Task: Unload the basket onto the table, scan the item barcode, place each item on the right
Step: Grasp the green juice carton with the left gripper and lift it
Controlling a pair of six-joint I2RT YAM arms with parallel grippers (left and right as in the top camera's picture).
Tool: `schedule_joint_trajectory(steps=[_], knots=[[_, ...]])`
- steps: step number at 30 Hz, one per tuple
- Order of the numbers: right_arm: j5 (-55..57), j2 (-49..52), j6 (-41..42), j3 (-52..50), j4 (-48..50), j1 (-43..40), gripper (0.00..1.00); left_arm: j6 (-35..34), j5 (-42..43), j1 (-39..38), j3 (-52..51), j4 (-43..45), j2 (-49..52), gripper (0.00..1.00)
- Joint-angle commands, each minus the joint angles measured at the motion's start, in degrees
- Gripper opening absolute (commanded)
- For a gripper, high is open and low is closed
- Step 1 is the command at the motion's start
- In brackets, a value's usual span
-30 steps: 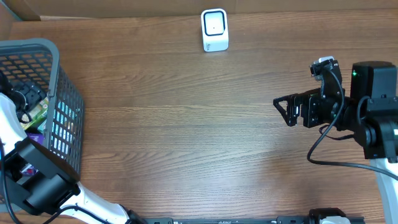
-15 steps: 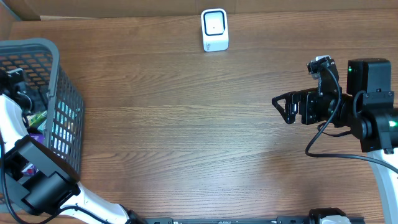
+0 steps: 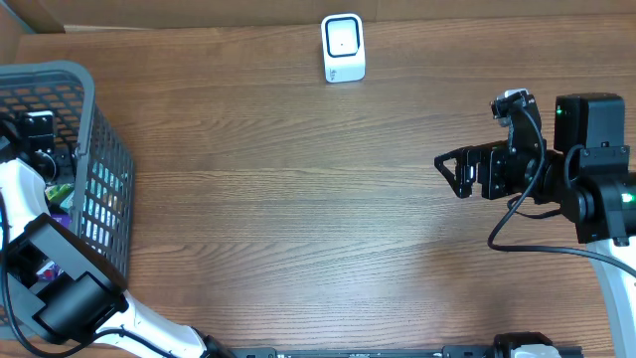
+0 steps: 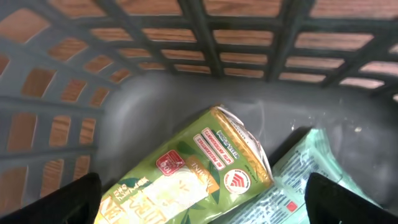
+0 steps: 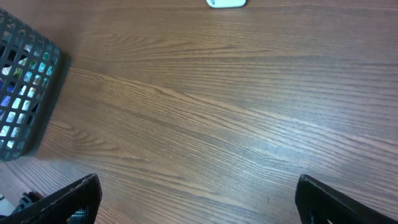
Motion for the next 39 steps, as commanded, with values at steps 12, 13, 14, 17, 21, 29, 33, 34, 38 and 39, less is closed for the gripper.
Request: schedule_joint_trajectory(steps=[12, 13, 14, 17, 21, 29, 33, 34, 38, 39], knots=[[-0.3, -0.2, 0.2, 1.2, -0.5, 0.3, 1.00, 10.9, 1.0, 2.7, -0.4, 1.9, 4.4, 0.98], [-0.3, -0.2, 0.2, 1.2, -0.5, 0.3, 1.00, 10.9, 1.1, 2.7, -0.4, 2.5, 4.8, 0.98], [-0.3, -0.2, 0.2, 1.2, -0.5, 0.3, 1.00, 10.9, 1.1, 2.6, -0.4, 3.1, 5.4, 0.98], [-0.3, -0.2, 0.2, 1.2, -0.5, 0.3, 1.00, 10.9, 1.0, 2.5, -0.4, 4.7, 7.5, 0.97], [-0.3, -0.2, 0.2, 1.2, -0.4, 0.3, 1.00, 9.8, 1.6, 2.4, -0.4, 5.3, 9.2, 0.88], [-0.3, -0.1, 0.2, 1.2, 0.2, 0.3, 1.00, -3.9, 6.5, 2.3, -0.4, 7.3, 9.5, 0.30], [-0.3, -0.2, 0.2, 1.2, 0.2, 0.3, 1.00, -11.0, 6.4, 2.2, -0.3, 6.3, 9.0, 0.20], [-0.3, -0.2, 0.2, 1.2, 0.2, 0.3, 1.00, -12.1, 6.4, 2.2, 0.0, 5.9, 8.7, 0.18], [-0.3, -0.2, 0.2, 1.2, 0.2, 0.3, 1.00, -18.9, 6.4, 2.0, 2.3, 3.7, 5.8, 0.12], [-0.3, -0.2, 0.2, 1.2, 0.2, 0.3, 1.00, -20.6, 6.4, 2.0, 3.3, 2.8, 4.7, 0.11]])
